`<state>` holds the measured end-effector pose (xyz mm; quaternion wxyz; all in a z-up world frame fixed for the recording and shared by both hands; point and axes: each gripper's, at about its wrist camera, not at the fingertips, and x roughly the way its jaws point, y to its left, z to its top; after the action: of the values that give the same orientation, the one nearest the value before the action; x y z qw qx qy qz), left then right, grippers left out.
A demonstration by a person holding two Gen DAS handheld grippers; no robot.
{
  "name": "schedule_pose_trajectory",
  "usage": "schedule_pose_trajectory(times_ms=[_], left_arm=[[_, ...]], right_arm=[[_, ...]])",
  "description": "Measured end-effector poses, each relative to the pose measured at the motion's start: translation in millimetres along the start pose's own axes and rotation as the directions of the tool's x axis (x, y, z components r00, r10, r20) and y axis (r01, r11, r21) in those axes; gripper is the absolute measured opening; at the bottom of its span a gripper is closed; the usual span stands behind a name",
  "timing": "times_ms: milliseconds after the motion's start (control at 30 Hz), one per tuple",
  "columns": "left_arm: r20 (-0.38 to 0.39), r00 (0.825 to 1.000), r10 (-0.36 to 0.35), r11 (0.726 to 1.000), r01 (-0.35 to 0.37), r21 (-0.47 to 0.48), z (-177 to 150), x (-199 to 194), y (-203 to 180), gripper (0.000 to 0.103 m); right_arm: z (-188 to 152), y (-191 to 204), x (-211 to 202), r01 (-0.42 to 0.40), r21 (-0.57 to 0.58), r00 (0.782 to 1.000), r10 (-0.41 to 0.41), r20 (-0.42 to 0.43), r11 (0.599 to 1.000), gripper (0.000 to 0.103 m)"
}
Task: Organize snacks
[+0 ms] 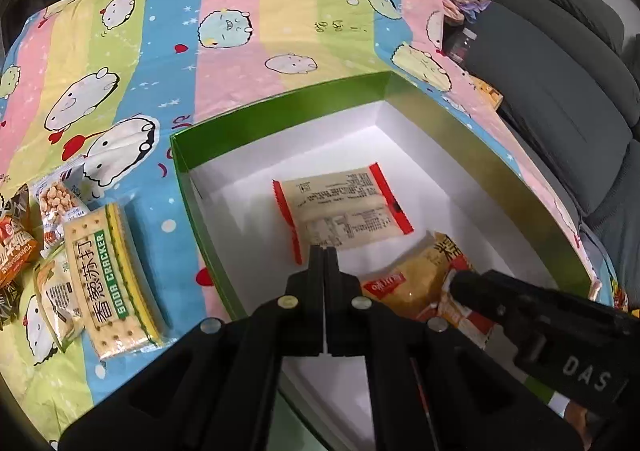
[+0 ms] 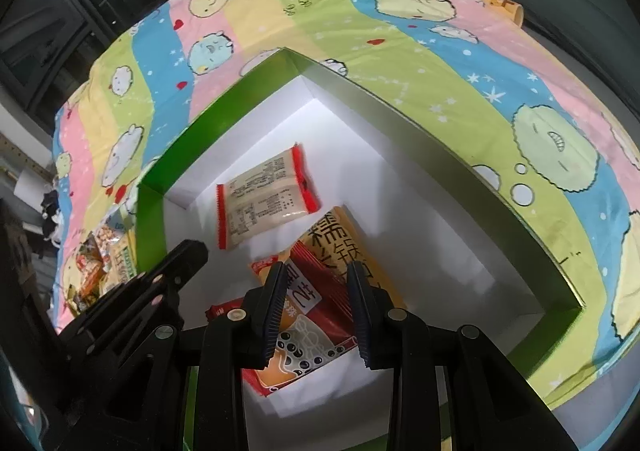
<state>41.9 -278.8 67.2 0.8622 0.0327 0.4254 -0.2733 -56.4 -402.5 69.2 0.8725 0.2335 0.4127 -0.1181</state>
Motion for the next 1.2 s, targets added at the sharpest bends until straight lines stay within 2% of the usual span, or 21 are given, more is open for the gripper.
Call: schedule_pose_trajectory(times_ms=[100, 233, 300, 367, 500, 600, 667, 800, 833, 967, 1100, 1200], left_arm=[[0.017, 1.000, -0.005, 1.000, 0.005, 0.004, -1, -2, -2, 0.004], [0.011, 0.992, -0.123, 0.987, 0.123, -0.099, 1, -14, 10, 0.004], [0.024, 0.992, -0.126, 0.984, 0.128, -0.123, 0, -31, 15, 0.021], [0.065, 0.991, -0.115, 0.986, 0.122, -0.112, -2, -50, 17, 0.025], [0.133, 0.988, -0.077, 0.988, 0.093, -0.120, -10, -89, 32, 0.039], [0.167, 0.985, -0.037, 0.988, 0.060, -0.141, -19, -114, 53, 0.046], [0.175, 0.985, 0.008, 0.986, 0.021, -0.164, -25, -126, 69, 0.047], [0.176, 0.981, 0.078, 0.978, -0.041, -0.203, -39, -142, 102, 0.053], [0.179, 0.978, 0.106, 0.973, -0.065, -0.220, -44, -148, 114, 0.053], [0.166, 0.970, 0.179, 0.958, -0.133, -0.254, -59, -161, 146, 0.054], [0.157, 0.965, 0.209, 0.944, -0.157, -0.291, -70, -170, 180, 0.056], [0.182, 0.951, 0.249, 0.913, -0.168, -0.371, -81, -176, 210, 0.060]], right_arm=[[0, -1, 4, -0.023, 0.009, 1.000, 0.023, 0.000, 1.000, 0.034], [1, 0, 9, -0.063, 0.011, 0.998, 0.063, 0.005, 0.998, 0.042], [2, 3, 12, -0.076, 0.007, 0.997, 0.076, 0.016, 0.997, 0.046], [2, 6, 16, -0.075, 0.005, 0.997, 0.075, 0.029, 0.997, 0.046], [0, 17, 18, -0.069, -0.029, 0.996, 0.070, 0.052, 0.997, 0.047], [0, 22, 23, -0.109, -0.031, 0.993, 0.110, 0.031, 0.994, 0.047], [-2, 30, 25, -0.097, -0.053, 0.995, 0.098, 0.025, 0.994, 0.048], [-8, 48, 30, -0.105, -0.088, 0.994, 0.106, 0.004, 0.991, 0.062], [-9, 52, 31, -0.104, -0.095, 0.994, 0.105, 0.001, 0.990, 0.063], [-18, 75, 35, -0.028, -0.148, 0.999, 0.031, 0.012, 0.989, 0.064], [-24, 92, 39, 0.032, -0.140, 0.999, -0.028, 0.029, 0.990, 0.066], [-26, 99, 41, 0.053, -0.132, 0.998, -0.048, 0.040, 0.990, 0.066]])
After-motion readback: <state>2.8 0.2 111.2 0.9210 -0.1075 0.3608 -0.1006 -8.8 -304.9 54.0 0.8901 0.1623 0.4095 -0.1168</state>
